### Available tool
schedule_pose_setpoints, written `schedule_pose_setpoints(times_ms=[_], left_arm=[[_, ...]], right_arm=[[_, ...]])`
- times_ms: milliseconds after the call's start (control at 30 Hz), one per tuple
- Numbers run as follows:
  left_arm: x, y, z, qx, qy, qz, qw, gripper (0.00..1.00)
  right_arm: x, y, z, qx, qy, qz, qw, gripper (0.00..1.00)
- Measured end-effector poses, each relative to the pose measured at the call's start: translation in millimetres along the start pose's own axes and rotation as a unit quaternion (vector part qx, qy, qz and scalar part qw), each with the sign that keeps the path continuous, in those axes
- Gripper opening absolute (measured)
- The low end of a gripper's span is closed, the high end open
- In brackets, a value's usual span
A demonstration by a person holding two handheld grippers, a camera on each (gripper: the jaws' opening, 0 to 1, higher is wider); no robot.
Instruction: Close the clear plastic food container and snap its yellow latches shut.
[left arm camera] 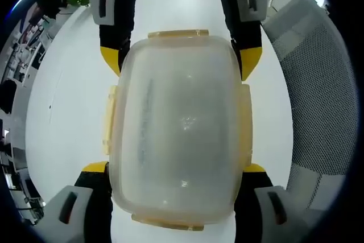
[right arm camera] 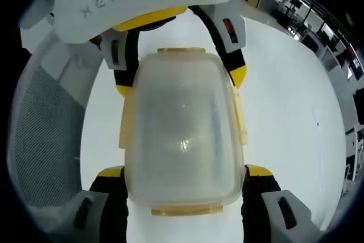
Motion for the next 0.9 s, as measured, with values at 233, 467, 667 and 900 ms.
schedule_pose_setpoints(times_ms=[233,467,667,900], left_arm=[[2,2.4,-4.6,0.002,-0.001,-0.001,1.0000,0.90],[3,5.1,-14.2,0.004,0.000,-0.002,1.0000,0.90],[3,7.0,-22.5,0.006,-0.001,0.001,1.0000,0.90],[5,8.7,-32.1,0.009,-0.005,0.010,0.9999,0.91]], right_arm=[[0,-2.6,5,0.000,0.003,-0.011,0.9999,0.83],[1,-4.5,14,0.003,0.003,-0.013,0.9999,0.83],[1,-6.7,22,0.002,0.003,-0.014,0.9999,0.83],[2,-7.7,32,0.002,0.003,-0.020,0.9998,0.84]])
Point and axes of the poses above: the point that each gripper's makers call its tool centre point, and the gripper's own axes: x roughly forward along the fingers, z roughly to its right, y roughly out of its top, the point moved 7 cm from there along -x, roughly backward along the fingers, and after that the axes turned 14 degrees about -x, right-handed, at the moved point
